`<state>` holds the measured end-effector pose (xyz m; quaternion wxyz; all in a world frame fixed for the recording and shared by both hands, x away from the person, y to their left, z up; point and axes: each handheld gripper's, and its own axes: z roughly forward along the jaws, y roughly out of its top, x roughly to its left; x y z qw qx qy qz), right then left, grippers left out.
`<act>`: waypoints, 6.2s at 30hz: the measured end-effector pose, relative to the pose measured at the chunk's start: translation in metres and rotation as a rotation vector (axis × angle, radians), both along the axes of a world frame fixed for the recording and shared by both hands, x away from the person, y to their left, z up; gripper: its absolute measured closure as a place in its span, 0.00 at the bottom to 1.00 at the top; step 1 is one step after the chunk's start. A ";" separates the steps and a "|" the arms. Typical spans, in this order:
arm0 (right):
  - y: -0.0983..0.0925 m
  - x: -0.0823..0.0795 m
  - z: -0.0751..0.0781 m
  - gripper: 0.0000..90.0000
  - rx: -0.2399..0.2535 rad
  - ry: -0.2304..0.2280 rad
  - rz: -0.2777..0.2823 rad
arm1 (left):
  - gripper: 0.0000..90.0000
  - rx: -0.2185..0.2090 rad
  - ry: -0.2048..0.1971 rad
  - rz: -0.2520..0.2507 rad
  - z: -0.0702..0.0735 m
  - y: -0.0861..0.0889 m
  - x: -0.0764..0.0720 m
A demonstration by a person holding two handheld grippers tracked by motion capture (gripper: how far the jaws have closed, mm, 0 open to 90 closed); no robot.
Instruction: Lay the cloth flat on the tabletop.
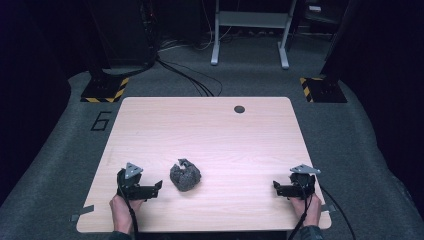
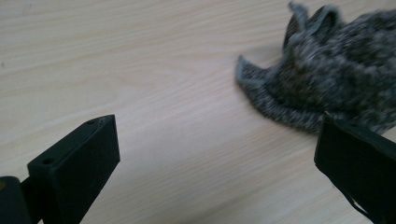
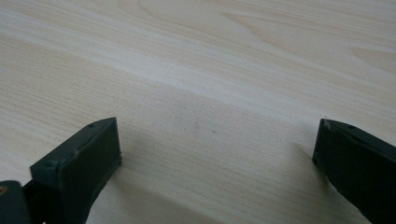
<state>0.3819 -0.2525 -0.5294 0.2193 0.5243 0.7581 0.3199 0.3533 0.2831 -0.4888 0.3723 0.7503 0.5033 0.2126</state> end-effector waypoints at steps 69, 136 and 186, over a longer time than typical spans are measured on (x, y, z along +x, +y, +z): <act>0.001 0.000 0.000 0.02 -0.003 -0.001 -0.006 | 0.41 -0.080 0.059 -0.455 -0.012 -0.151 0.011; 0.117 0.018 0.038 0.93 0.073 0.104 0.268 | 0.85 -0.061 0.125 -0.317 -0.008 -0.073 0.003; 0.162 0.006 0.043 0.64 0.051 0.167 0.467 | 0.68 0.063 0.230 -0.405 -0.015 -0.111 0.021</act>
